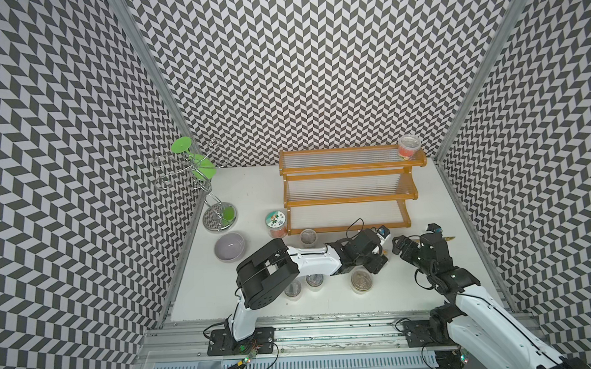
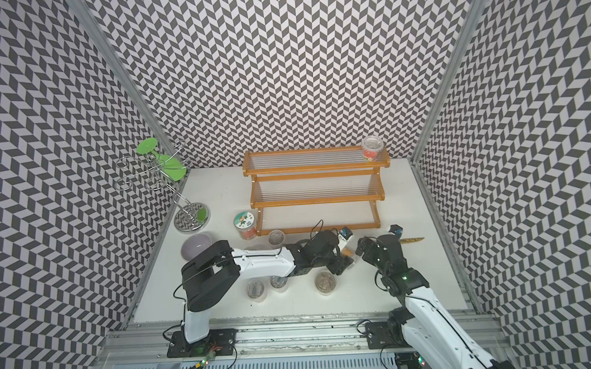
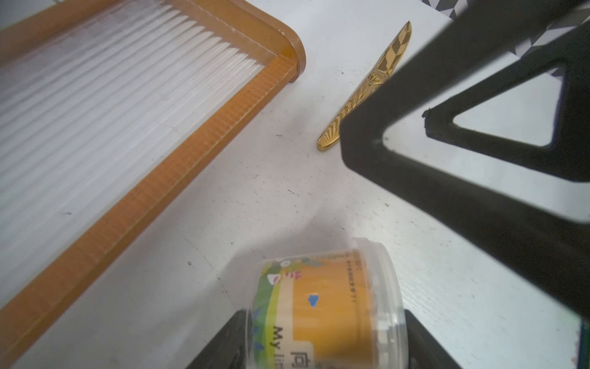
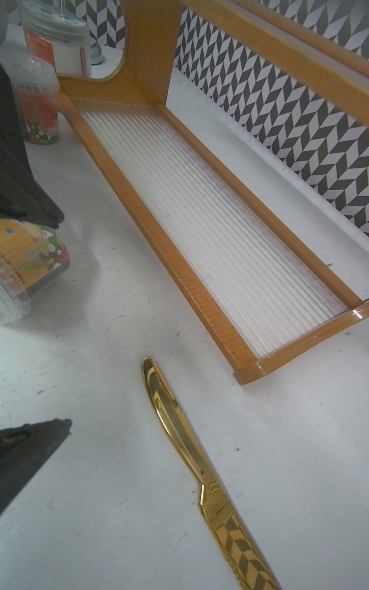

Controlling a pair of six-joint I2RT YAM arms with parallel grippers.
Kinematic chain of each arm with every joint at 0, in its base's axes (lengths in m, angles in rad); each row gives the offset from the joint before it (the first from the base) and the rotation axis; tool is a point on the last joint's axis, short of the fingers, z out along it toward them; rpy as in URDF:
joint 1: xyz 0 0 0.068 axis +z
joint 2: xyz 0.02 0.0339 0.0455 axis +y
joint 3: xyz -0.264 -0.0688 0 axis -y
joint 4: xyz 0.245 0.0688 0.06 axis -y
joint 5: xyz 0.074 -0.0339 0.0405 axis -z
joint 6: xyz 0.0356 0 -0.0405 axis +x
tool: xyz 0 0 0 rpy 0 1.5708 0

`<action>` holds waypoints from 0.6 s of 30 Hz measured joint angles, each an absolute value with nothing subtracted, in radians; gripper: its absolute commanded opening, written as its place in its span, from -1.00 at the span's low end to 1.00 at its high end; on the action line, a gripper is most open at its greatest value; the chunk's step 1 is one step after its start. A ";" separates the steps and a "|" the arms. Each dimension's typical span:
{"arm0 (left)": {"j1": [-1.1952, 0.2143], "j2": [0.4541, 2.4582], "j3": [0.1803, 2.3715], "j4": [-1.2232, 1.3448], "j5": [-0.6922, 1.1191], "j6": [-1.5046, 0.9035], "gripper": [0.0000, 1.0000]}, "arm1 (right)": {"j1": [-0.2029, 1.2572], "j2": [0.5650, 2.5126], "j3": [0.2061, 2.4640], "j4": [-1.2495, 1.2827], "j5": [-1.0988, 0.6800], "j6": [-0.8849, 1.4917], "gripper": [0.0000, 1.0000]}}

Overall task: Place the seed container on the shelf
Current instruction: Adjust the seed jar at the center of the board.

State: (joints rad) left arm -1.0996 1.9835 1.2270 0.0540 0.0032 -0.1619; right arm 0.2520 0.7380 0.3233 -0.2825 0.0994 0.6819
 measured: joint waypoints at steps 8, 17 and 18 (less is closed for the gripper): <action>-0.982 1.970 1.158 0.165 0.241 -0.267 0.22 | 0.252 0.788 0.326 -0.252 0.009 0.606 0.91; -0.824 1.940 1.000 0.368 0.509 -0.539 0.22 | 0.252 0.919 0.447 -0.260 -0.119 0.527 0.81; -0.821 1.939 0.988 0.384 0.522 -0.565 0.22 | 0.252 0.933 0.458 -0.258 -0.138 0.518 0.78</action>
State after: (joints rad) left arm -0.8211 1.9392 0.9878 0.3843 0.5224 -0.5652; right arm 0.2520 0.9325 0.4580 -0.2577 -0.1375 0.5179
